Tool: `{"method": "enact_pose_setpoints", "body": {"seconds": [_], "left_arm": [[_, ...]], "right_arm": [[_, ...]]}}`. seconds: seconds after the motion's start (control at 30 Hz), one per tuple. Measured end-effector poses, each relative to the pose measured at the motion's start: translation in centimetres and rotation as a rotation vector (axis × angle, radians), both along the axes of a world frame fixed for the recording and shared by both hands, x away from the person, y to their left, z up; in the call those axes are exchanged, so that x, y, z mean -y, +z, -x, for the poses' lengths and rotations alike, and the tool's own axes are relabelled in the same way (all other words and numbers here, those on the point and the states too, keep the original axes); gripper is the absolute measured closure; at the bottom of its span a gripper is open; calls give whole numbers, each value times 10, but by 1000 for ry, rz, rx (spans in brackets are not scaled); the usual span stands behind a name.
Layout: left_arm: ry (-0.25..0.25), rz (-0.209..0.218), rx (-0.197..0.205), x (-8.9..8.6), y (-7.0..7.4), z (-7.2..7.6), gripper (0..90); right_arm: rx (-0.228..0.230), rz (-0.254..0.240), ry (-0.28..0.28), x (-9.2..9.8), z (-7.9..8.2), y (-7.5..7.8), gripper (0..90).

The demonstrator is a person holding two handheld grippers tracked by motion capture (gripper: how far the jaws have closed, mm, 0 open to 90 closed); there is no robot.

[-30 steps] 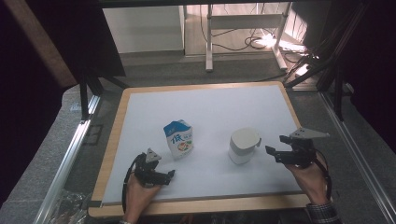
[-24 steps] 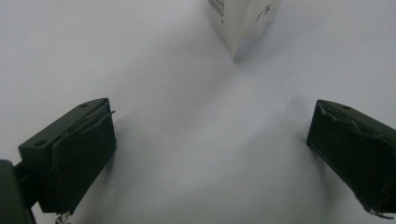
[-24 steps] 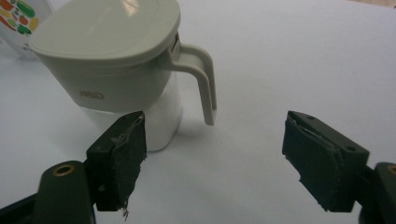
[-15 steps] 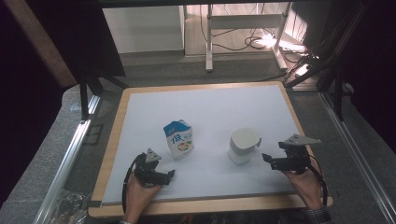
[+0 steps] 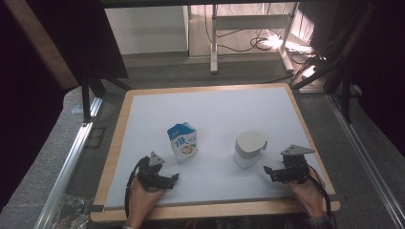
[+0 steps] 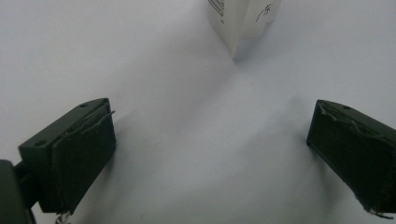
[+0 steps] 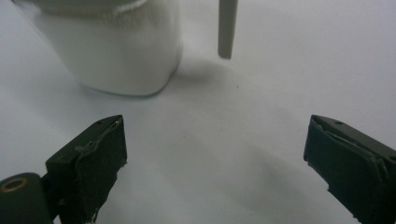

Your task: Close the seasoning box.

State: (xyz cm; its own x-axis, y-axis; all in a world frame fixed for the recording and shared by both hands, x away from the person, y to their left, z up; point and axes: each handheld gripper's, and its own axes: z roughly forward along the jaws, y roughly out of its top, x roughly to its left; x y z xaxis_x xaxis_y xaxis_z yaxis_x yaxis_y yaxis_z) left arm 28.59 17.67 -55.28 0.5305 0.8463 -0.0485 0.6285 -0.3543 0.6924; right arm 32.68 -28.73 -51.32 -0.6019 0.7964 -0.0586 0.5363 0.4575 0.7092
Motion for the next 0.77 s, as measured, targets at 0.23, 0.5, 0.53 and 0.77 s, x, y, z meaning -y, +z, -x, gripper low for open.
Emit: {"method": "enact_pose_setpoints", "body": {"seconds": [0.23, 0.5, 0.53, 0.77], "left_arm": [[0, 0, 0, 0, 0, 0, 9], [0, 0, 0, 0, 0, 0, 9], [0, 0, 1, 0, 0, 0, 9], [-1, -2, 1, 0, 0, 0, 9]], "right_arm": [[-7, 40, 14, -9, 1, -12, 55], [5, -22, 33, -7, 2, -20, 48], [11, -24, 31, -7, 3, -21, 48], [20, -32, 26, -6, 5, -22, 49]]}}
